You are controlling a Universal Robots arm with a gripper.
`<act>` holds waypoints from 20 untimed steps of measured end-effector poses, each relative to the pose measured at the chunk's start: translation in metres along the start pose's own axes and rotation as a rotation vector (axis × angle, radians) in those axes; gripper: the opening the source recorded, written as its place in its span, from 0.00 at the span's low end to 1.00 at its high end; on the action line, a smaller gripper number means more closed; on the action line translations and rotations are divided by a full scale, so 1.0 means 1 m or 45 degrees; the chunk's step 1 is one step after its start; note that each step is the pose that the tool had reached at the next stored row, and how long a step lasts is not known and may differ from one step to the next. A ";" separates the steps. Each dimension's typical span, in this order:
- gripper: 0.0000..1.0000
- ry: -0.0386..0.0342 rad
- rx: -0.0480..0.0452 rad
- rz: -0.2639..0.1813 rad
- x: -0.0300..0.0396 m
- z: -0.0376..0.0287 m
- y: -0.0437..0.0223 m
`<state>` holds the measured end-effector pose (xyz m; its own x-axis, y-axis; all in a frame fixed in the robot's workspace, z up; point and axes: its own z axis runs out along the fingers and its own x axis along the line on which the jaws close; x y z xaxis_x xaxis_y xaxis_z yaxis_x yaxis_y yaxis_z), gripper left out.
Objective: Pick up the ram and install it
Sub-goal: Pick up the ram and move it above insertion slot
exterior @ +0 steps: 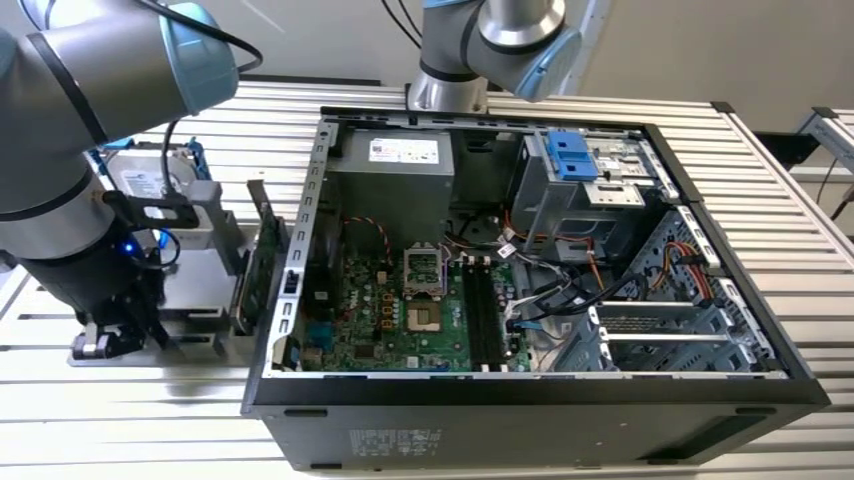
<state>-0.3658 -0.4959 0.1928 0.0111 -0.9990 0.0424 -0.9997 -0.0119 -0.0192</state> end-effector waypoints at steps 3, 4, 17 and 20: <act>1.00 0.0000 0.000 0.000 0.0000 0.0000 0.0000; 1.00 0.0000 0.000 0.000 0.0000 0.0001 0.0000; 0.00 0.0000 0.000 0.000 0.0000 0.0002 0.0000; 0.00 0.0000 0.000 0.000 0.0000 0.0002 0.0000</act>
<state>-0.3658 -0.4959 0.1926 0.0111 -0.9990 0.0424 -0.9997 -0.0120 -0.0192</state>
